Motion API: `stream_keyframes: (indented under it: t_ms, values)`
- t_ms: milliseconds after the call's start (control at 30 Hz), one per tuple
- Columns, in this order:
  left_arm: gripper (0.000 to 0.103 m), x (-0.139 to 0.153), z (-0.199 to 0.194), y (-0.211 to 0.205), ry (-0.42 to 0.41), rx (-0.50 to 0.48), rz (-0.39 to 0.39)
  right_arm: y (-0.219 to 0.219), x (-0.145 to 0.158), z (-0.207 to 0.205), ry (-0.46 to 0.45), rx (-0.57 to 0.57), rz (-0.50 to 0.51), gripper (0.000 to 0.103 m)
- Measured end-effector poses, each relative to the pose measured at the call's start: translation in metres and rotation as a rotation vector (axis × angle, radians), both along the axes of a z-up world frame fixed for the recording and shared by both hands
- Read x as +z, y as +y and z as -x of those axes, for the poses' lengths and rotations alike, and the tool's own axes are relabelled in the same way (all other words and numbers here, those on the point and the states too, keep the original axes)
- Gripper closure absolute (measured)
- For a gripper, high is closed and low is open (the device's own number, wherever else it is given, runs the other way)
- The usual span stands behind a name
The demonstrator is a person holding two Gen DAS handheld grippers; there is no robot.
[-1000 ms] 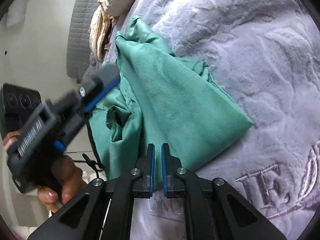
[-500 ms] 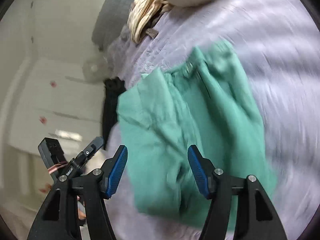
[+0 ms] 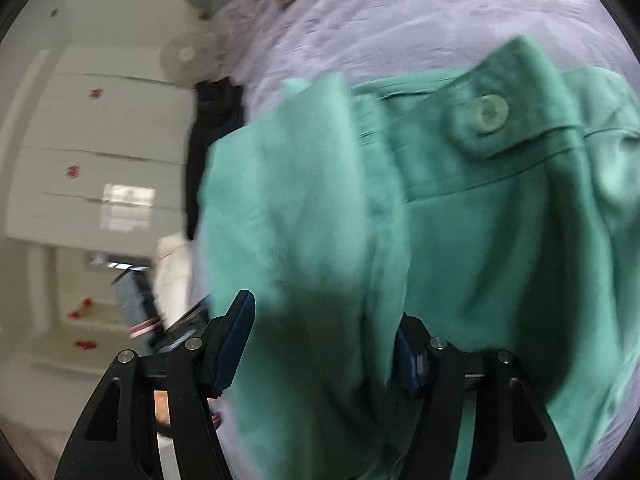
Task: Fold large clothes
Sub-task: 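Fold the lifted jacket end over with the right tool and release it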
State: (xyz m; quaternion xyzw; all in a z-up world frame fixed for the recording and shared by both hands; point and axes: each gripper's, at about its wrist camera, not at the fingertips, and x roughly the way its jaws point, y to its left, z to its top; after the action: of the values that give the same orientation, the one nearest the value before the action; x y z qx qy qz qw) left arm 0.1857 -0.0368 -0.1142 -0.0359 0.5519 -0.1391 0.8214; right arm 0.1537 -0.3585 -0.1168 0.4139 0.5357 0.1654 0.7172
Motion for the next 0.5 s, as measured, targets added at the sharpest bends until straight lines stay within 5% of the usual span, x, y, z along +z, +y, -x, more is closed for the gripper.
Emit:
stream_keyframes:
  t_ms: [33,133,167,367,500]
  values:
    - [0.010,-0.003,-0.001,0.000,0.008,0.004,-0.002,-0.005,-0.007,-0.003,0.010,-0.027,-0.014,0.040]
    - [0.010,-0.003,-0.003,-0.005,0.003,0.009,-0.026,-0.005,-0.018,-0.008,0.034,-0.068,-0.082,0.088]
    - [0.010,-0.001,-0.003,-0.008,-0.006,0.010,-0.039,-0.003,-0.016,-0.013,0.030,-0.065,-0.123,0.092]
    - [0.010,0.031,0.003,-0.035,-0.078,-0.039,-0.031,-0.006,0.047,0.012,-0.205,-0.079,-0.369,0.093]
    - [0.010,0.031,0.010,-0.079,-0.119,-0.156,-0.065,-0.025,0.075,0.040,-0.274,-0.092,-0.396,0.093]
